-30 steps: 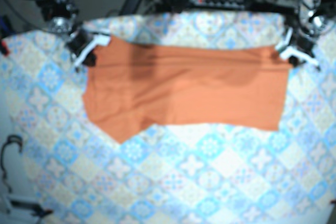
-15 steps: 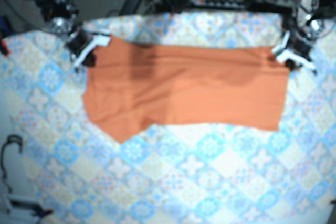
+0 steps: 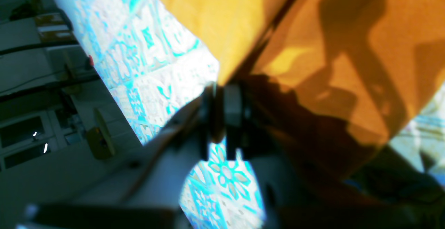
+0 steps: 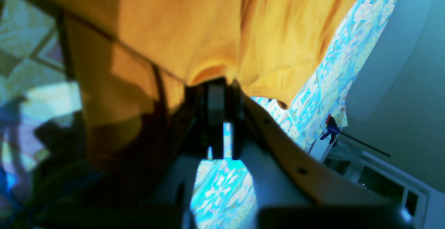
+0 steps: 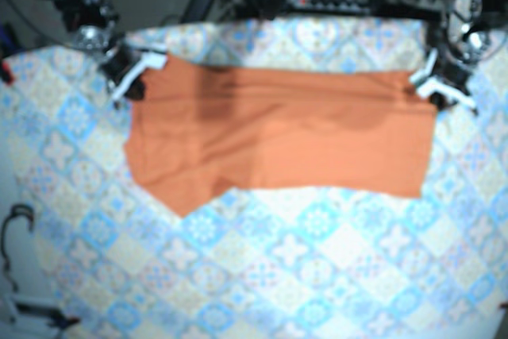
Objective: Fold the T-shirt properly
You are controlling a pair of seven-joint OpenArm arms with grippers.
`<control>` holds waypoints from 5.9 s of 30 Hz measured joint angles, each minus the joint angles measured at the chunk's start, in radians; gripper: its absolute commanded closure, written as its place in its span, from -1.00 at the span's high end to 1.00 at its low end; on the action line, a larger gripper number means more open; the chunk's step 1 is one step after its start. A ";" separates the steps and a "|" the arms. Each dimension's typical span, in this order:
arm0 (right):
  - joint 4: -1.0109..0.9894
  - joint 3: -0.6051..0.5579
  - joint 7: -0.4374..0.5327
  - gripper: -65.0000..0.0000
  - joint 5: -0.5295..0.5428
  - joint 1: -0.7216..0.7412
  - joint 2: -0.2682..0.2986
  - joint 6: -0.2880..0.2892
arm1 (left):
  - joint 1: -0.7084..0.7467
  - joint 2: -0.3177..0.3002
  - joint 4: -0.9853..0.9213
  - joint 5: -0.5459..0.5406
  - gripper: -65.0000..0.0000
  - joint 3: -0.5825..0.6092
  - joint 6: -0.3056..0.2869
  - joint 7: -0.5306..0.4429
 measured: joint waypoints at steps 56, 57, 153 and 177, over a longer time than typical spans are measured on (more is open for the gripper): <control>0.113 0.123 -0.005 -0.52 -0.002 -0.175 0.002 -0.003 | 0.111 -0.090 0.011 -0.007 0.29 -0.008 0.006 -0.004; 0.118 0.130 -0.001 -0.52 -0.002 -0.187 0.002 -0.002 | 0.110 -0.092 0.012 -0.007 0.29 -0.008 0.006 -0.004; 0.062 0.108 -0.042 -0.83 -0.003 -0.204 -0.117 -0.027 | 0.218 -0.094 0.109 0.000 0.29 0.066 -0.004 0.011; 0.067 0.106 -0.045 -0.83 -0.003 -0.204 -0.151 -0.031 | 0.111 -0.122 0.094 0.000 0.28 0.185 0.006 0.061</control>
